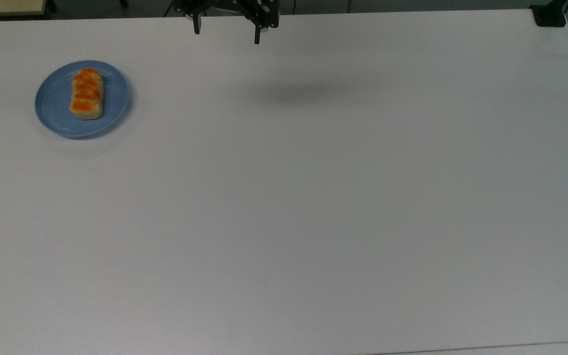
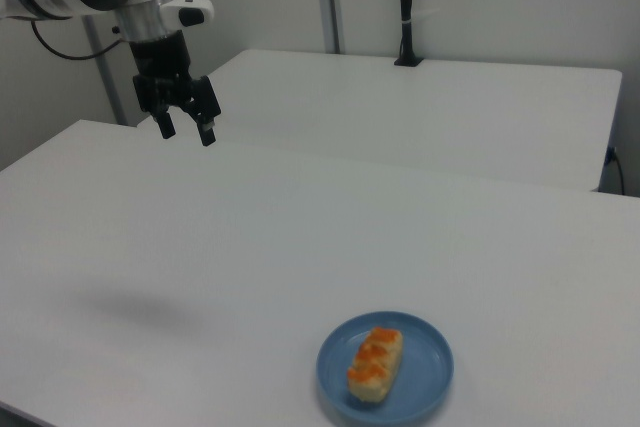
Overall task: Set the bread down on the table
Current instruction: 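Move the gripper over the bread on the blue plate and lower it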
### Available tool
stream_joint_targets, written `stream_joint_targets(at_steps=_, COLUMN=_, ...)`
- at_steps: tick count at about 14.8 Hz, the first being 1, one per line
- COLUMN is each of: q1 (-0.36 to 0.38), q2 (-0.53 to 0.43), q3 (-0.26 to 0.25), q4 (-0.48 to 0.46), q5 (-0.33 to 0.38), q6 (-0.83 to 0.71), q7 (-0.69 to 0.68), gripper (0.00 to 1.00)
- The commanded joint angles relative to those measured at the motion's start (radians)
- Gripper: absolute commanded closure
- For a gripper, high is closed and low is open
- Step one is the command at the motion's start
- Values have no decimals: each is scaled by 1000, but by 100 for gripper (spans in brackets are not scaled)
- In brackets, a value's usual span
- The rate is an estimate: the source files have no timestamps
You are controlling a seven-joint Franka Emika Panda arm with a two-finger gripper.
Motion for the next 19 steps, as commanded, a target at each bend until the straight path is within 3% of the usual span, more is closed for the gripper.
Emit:
stream_joint_targets(at_steps=1, q1=-7, q2=-10, q3=-15, q4=-18, q5=23, q6=-4, q7=-91, gripper=0)
stream_joint_targets(at_steps=11, q1=-4, q2=-7, q3=-12, q4=-18, q5=23, q6=-4, q7=-92, gripper=0)
stream_joint_targets(at_steps=13, q1=-17, q2=-4, q3=-15, q4=-18, q5=22, q6=-7, q7=-146, gripper=0)
stream_joint_targets(at_steps=17, q1=-128, q2=1, q3=-15, q4=-21, q5=22, q6=-6, q7=-284, gripper=0)
stream_joint_targets(at_steps=19, q1=-219, q2=7, q3=-15, q4=-35, q5=22, q6=-1, q7=-366, gripper=0)
